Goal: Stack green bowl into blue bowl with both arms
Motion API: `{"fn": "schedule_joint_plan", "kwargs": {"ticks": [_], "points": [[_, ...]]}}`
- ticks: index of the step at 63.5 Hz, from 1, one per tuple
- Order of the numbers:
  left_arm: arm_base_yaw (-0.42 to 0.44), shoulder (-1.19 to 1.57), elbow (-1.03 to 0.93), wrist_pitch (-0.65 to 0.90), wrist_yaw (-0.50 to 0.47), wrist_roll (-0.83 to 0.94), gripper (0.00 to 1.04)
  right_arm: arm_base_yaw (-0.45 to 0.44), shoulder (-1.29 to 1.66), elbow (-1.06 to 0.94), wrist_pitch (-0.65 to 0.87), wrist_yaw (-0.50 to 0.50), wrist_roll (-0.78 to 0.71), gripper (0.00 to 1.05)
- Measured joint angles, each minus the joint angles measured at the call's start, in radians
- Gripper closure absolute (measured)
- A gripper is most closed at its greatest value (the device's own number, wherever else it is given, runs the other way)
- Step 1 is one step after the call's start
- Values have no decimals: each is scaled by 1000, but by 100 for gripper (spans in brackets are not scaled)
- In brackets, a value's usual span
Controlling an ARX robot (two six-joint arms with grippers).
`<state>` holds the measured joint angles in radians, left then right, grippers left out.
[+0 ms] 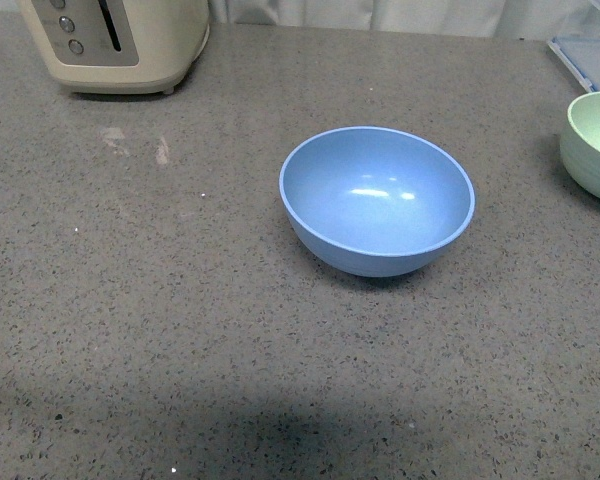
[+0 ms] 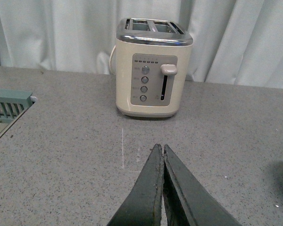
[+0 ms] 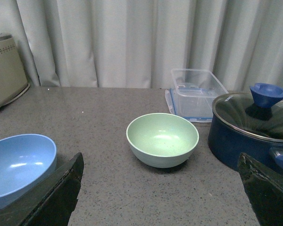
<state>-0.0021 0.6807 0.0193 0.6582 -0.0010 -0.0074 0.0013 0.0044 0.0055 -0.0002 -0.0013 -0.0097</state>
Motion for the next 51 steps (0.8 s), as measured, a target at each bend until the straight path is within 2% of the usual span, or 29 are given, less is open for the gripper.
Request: {"fn": "schedule_joint_plan", "kwargs": {"ticks": [18,51], "points": [[0,-220,-1,-200,-1,0,101,0,0,0,0,0,0,9],[0,-459,-1,-432,-1,0,101,0,0,0,0,0,0,9]]}}
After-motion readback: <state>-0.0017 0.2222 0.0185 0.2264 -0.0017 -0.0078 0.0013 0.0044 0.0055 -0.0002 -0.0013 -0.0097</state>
